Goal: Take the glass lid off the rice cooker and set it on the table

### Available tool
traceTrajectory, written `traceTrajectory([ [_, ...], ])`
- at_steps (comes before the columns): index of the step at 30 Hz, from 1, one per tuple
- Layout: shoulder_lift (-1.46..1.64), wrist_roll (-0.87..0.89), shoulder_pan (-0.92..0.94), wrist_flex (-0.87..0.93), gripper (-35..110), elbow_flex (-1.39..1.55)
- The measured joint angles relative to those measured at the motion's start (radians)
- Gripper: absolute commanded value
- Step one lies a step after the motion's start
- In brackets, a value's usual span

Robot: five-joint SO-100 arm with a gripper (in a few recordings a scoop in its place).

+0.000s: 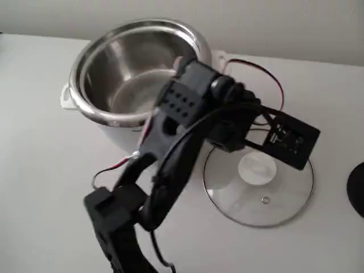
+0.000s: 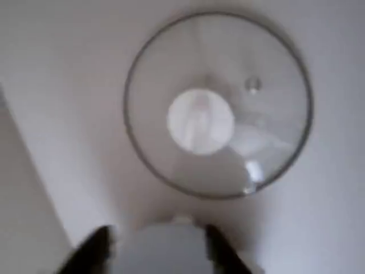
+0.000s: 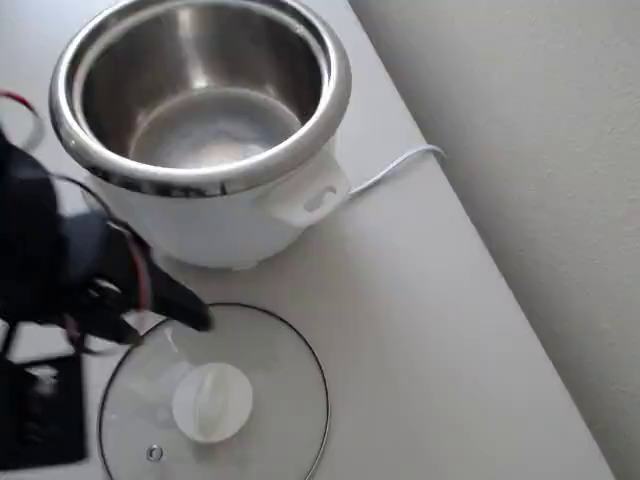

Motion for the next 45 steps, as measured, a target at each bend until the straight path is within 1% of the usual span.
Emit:
traceTrajectory([
  [2,0.08,0.005,-0.009,0.002,6,0.054],
  [4,0.175,0.009,-0.029,0.003,1,0.121],
  [10,0.5,-0.011,-0.115,0.003,0,0.365],
  [13,0.655,-0.049,-0.137,0.003,0,0.518],
  [15,0.775,-0.057,-0.156,-0.005,0,0.655],
  [17,0.914,-0.069,-0.167,-0.057,0,0.811],
  [22,1.279,-0.175,-0.161,-0.176,0,1.21],
  [29,1.689,-0.183,-0.225,-0.279,0,1.7],
  [33,1.807,-0.17,-0.273,-0.293,0,1.825],
  [39,1.852,-0.137,-0.417,-0.333,0,1.902],
  [42,1.855,-0.12,-0.431,-0.38,0,1.98],
  [45,1.85,-0.064,-0.437,-0.44,0,2.083],
])
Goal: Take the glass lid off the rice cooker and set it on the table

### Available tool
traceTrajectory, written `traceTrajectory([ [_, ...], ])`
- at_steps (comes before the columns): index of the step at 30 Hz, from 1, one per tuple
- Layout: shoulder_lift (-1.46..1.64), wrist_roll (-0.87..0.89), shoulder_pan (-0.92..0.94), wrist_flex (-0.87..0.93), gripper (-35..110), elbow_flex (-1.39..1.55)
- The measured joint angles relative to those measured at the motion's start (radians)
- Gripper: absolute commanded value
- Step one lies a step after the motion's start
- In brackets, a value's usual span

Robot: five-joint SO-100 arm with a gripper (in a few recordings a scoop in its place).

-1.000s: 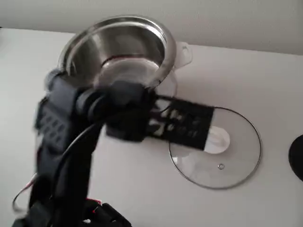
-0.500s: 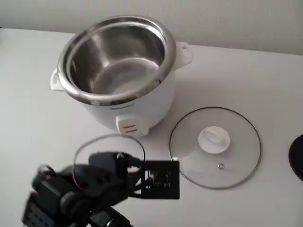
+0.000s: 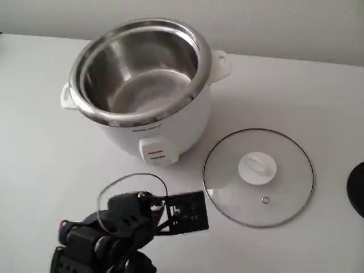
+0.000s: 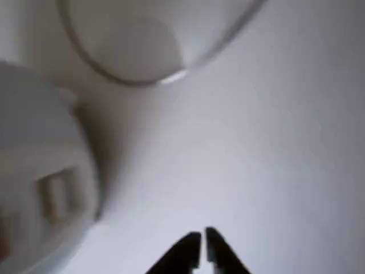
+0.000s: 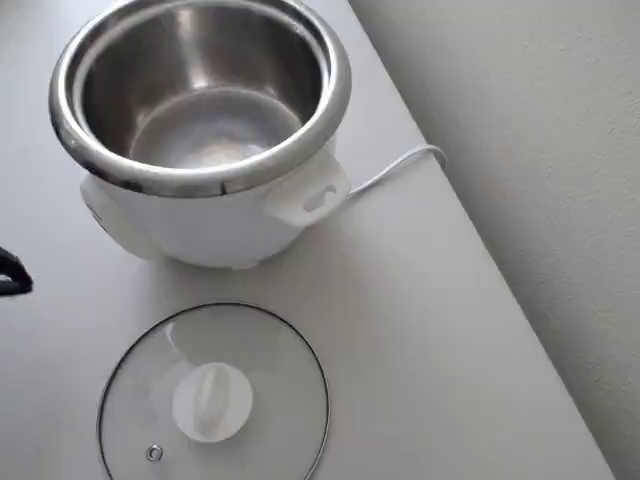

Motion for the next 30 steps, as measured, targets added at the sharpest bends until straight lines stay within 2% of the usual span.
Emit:
traceTrajectory([
  [5,0.006,0.114,0.0,-0.063,0,0.063],
  [11,0.006,0.166,0.023,-0.069,0,0.094],
  [30,0.006,0.183,0.032,-0.069,0,0.094],
])
